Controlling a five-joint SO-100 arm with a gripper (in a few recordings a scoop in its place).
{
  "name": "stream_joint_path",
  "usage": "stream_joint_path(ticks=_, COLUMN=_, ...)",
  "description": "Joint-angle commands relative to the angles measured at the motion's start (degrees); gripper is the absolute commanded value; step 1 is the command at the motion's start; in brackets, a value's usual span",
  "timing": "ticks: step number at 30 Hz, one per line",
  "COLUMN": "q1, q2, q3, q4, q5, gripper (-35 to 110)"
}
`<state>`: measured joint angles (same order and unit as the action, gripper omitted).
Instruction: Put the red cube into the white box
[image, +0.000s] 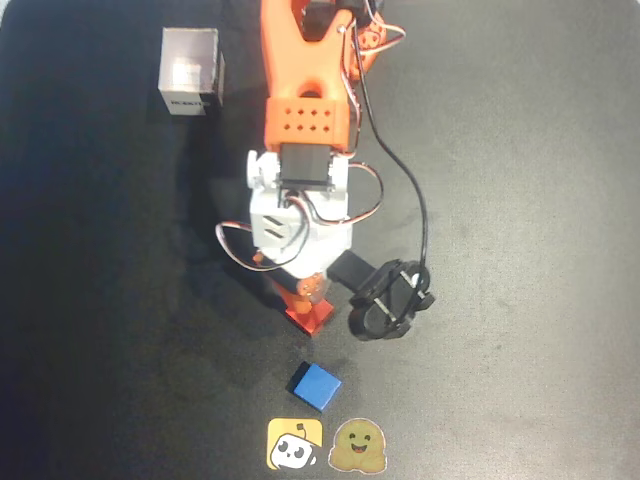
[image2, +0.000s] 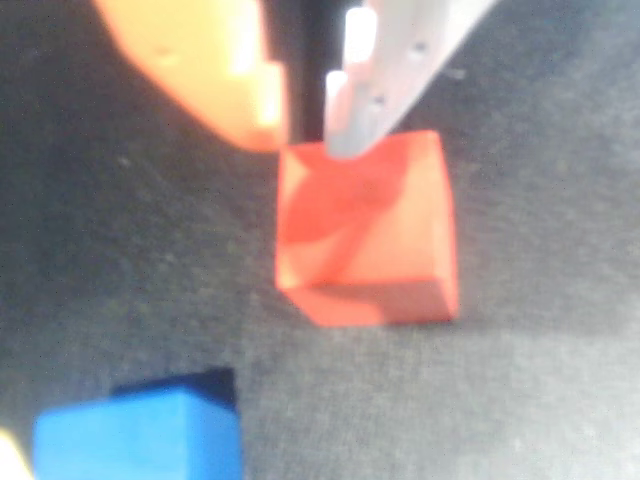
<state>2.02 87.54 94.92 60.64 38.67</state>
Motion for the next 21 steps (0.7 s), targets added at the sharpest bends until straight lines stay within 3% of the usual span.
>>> stream_joint_path(ticks=1, q1=-0.88, q2=2.64, q3=0.09, q4=-0.62, q5=0.53, gripper=7)
stream_joint_path(ticks=10, q1=-2.55, q2=2.02, q3=0.7, q4=-0.97, q5=0.88, gripper=22)
stream_joint_path(ticks=21, q1=-2.64, q2=2.81, q3=6.94, q4=-6.77, q5=-0.26, gripper=23)
